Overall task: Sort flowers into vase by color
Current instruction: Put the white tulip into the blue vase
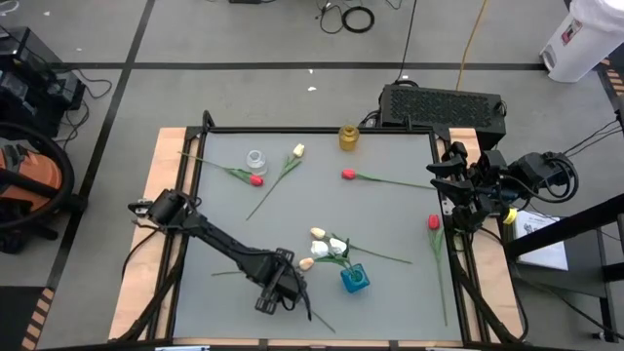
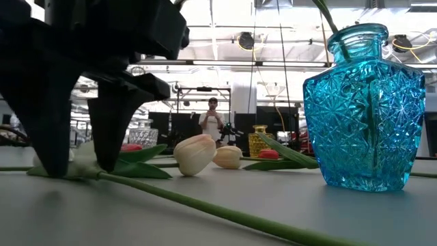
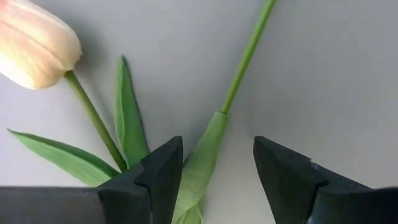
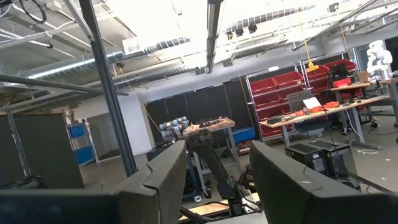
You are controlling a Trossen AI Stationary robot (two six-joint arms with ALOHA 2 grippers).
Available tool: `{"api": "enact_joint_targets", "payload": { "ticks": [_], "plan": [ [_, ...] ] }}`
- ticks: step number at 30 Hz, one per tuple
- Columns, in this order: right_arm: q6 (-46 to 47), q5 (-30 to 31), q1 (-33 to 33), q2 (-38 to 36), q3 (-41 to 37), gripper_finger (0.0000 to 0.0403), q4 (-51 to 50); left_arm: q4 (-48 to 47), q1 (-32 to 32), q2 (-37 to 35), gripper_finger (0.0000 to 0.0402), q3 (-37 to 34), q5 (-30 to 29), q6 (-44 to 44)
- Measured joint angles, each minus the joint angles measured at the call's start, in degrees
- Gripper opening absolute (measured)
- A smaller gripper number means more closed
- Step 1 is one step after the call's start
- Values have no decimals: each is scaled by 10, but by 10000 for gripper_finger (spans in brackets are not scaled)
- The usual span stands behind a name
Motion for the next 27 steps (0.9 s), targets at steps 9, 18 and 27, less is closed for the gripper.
{"api": "enact_joint_targets", "payload": {
  "ticks": [9,18,27],
  "plan": [
    [0,0,0,0,0,169,0,-6,-4,0,149,0,0,0],
    [0,0,0,0,0,169,0,-8,-4,0,57,0,0,0],
    [0,0,0,0,0,169,0,-8,-4,0,6,0,0,-1]
  ]
}}
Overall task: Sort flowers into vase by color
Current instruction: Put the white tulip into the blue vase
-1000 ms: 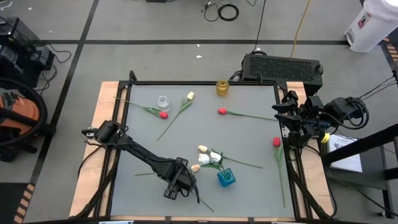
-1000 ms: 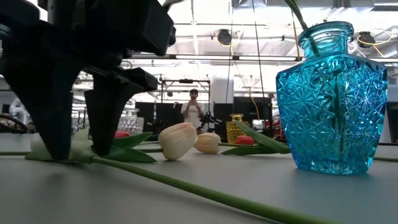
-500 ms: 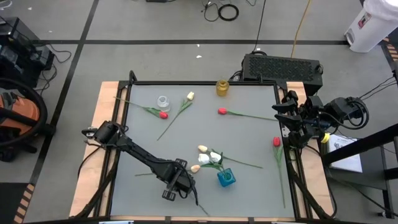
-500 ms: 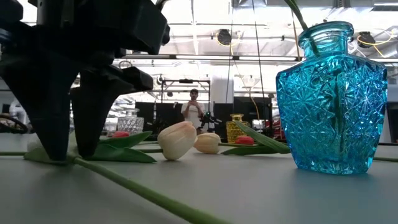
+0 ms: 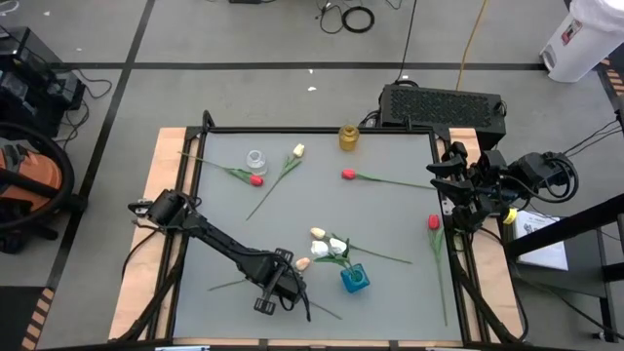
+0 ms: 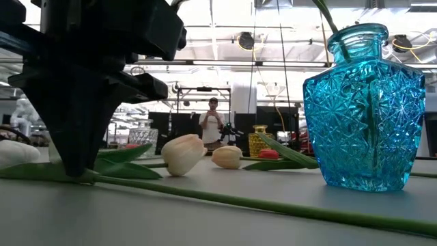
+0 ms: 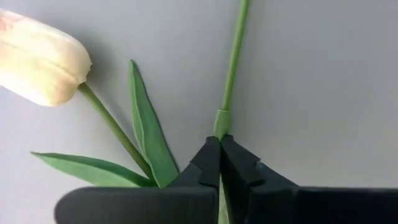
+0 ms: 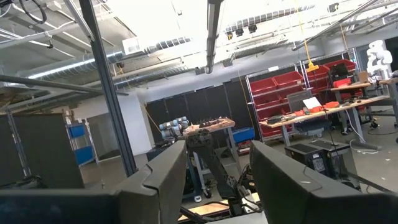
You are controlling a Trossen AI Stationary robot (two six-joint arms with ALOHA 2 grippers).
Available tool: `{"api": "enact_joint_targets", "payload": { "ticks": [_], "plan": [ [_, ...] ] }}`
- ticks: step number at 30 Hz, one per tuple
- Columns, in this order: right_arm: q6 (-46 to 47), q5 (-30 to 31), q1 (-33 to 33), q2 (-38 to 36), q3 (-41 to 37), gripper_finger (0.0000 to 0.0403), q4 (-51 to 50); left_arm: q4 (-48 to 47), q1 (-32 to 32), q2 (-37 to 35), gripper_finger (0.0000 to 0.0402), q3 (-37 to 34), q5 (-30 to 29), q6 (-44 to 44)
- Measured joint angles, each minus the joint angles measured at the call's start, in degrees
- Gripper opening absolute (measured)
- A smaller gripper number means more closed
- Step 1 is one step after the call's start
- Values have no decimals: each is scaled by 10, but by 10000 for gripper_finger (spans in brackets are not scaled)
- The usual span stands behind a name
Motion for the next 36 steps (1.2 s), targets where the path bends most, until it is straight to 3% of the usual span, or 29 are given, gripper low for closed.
{"api": "enact_joint_targets", "payload": {
  "ticks": [11,24,36],
  "plan": [
    [0,0,0,0,0,169,0,-38,0,0,1,2,0,1],
    [0,0,0,0,0,169,0,-93,0,0,0,69,-18,1],
    [0,0,0,0,0,169,0,-247,0,0,0,148,-28,-23]
  ]
}}
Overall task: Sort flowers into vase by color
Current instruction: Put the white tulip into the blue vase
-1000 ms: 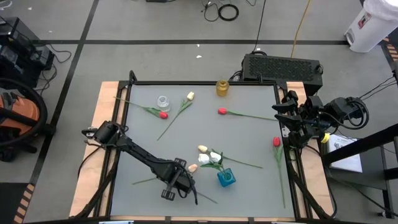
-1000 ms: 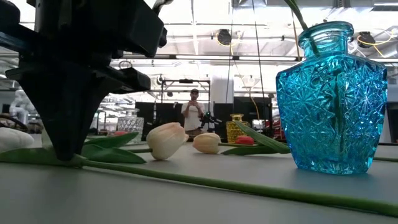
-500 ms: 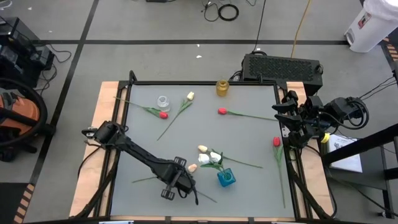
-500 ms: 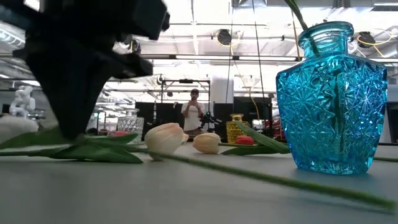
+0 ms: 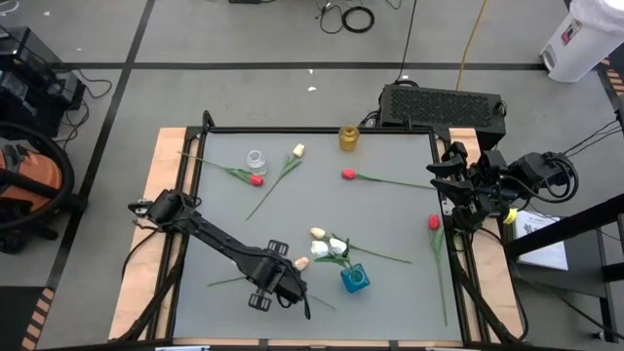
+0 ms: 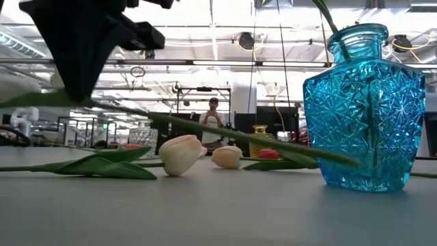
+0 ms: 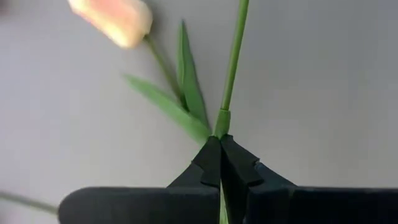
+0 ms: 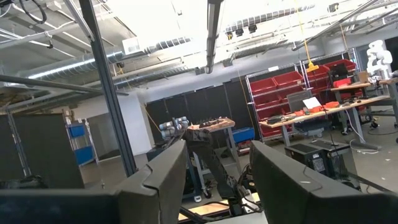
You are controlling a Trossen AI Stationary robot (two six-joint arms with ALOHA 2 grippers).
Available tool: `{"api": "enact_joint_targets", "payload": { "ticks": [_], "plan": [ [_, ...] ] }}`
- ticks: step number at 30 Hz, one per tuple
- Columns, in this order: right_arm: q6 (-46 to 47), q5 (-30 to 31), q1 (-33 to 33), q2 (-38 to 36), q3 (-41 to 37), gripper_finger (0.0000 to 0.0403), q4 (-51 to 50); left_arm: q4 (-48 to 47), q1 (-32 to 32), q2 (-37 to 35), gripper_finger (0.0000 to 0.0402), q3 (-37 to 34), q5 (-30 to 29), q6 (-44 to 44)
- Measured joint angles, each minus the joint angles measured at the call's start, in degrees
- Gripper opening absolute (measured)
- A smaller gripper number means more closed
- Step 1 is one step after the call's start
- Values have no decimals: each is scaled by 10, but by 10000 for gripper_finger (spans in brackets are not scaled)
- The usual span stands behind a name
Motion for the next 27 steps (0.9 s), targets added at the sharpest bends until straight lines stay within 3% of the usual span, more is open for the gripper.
{"api": "enact_joint_targets", "payload": {
  "ticks": [21,27],
  "plan": [
    [0,0,0,0,0,169,0,-189,0,-1,0,138,-4,-21],
    [0,0,0,0,0,169,1,-192,-1,-49,0,142,-3,-66]
  ]
}}
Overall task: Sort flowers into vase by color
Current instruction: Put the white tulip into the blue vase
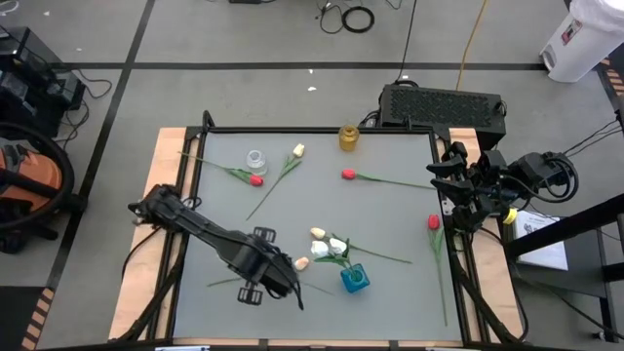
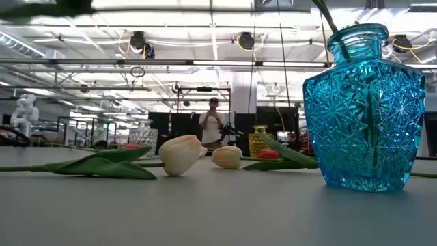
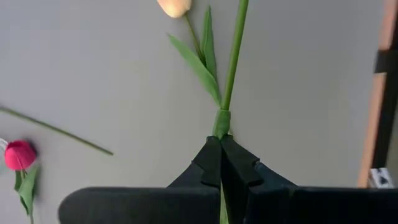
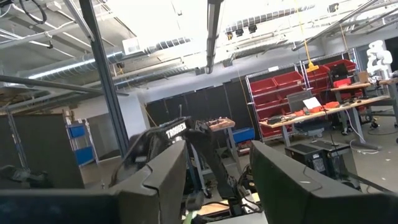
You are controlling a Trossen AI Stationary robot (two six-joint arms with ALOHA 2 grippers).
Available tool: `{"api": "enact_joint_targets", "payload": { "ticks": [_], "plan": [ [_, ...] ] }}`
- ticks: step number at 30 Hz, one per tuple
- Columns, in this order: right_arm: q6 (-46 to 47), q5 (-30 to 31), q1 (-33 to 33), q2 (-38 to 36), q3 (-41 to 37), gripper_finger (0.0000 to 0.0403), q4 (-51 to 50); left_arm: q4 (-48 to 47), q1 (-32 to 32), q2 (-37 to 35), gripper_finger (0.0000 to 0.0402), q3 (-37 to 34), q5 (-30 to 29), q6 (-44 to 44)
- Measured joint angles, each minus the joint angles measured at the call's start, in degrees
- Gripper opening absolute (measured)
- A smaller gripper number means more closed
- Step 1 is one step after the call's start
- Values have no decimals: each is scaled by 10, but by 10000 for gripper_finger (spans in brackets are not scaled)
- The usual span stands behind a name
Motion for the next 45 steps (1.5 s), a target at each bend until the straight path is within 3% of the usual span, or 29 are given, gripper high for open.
{"api": "enact_joint_targets", "payload": {
  "ticks": [14,21,25,38,45],
  "plan": [
    [0,0,0,0,0,169,4,-1,-8,-137,0,0,3,-73],
    [0,0,0,0,0,169,4,26,-43,-181,0,0,108,-72],
    [0,0,0,0,0,169,4,52,-65,-192,0,0,130,-72],
    [64,0,0,0,0,169,4,252,-15,-195,0,0,82,4],
    [98,0,0,0,0,169,4,259,9,-196,0,36,75,80]
  ]
}}
